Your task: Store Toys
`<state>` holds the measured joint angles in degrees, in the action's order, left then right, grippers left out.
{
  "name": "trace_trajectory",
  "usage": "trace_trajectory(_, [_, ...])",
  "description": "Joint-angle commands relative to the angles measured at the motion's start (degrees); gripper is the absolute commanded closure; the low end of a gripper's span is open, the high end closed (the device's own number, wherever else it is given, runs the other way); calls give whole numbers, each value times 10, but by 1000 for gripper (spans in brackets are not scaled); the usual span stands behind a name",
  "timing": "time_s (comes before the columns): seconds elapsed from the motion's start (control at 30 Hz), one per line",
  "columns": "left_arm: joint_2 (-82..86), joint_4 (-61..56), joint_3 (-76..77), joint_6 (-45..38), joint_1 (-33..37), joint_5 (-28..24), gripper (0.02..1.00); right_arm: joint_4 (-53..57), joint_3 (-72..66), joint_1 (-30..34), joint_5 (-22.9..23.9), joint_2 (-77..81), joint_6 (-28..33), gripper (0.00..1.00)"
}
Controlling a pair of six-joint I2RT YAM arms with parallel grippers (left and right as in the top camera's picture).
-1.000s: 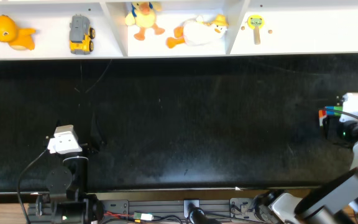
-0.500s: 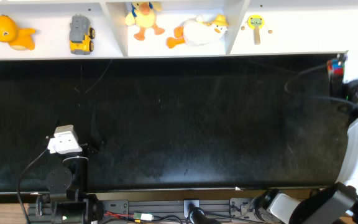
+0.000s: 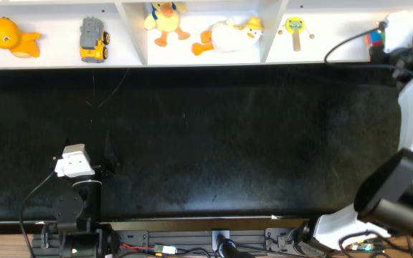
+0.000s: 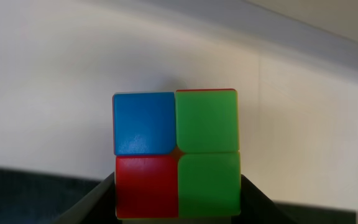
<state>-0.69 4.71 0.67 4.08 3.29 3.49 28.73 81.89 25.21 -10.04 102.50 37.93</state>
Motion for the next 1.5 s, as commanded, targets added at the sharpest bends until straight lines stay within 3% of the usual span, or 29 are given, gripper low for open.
trace_trajectory(0.03, [5, -1, -2, -11, -4, 3, 20, -5, 53, -23, 11, 38, -26, 652])
trace_trajectory(0.3, [5, -1, -2, -11, -4, 3, 20, -17, 76, -39, 6, 68, -109, 665])
trace_trajectory(0.47, [5, -1, -2, -11, -4, 3, 20, -17, 76, -39, 7, 69, -127, 527])
trace_trajectory(0.53, [5, -1, -2, -11, -4, 3, 20, -17, 76, -39, 7, 69, -132, 428])
trace_trajectory(0.67, [5, -1, -2, -11, -4, 3, 20, -15, 76, -39, 7, 69, -133, 406])
trace_trajectory(0.8, [5, -1, -2, -11, -4, 3, 20, -12, 76, -39, 16, 67, -133, 139])
trace_trajectory(0.83, [5, -1, -2, -11, -4, 3, 20, -2, 76, -39, 20, 63, -133, 5])
trace_trajectory(1.23, [5, -1, -2, -11, -4, 3, 20, -68, -131, -53, 24, -139, -117, 7])
trace_trajectory(1.4, [5, -1, -2, -11, -4, 3, 20, -113, -226, -122, 75, -219, -118, 7])
trace_trajectory(1.43, [5, -1, -2, -11, -4, 3, 20, -132, -255, -161, 106, -244, -123, 7])
trace_trajectory(1.5, [5, -1, -2, -11, -4, 3, 20, -171, -308, -221, 123, -285, -129, 3])
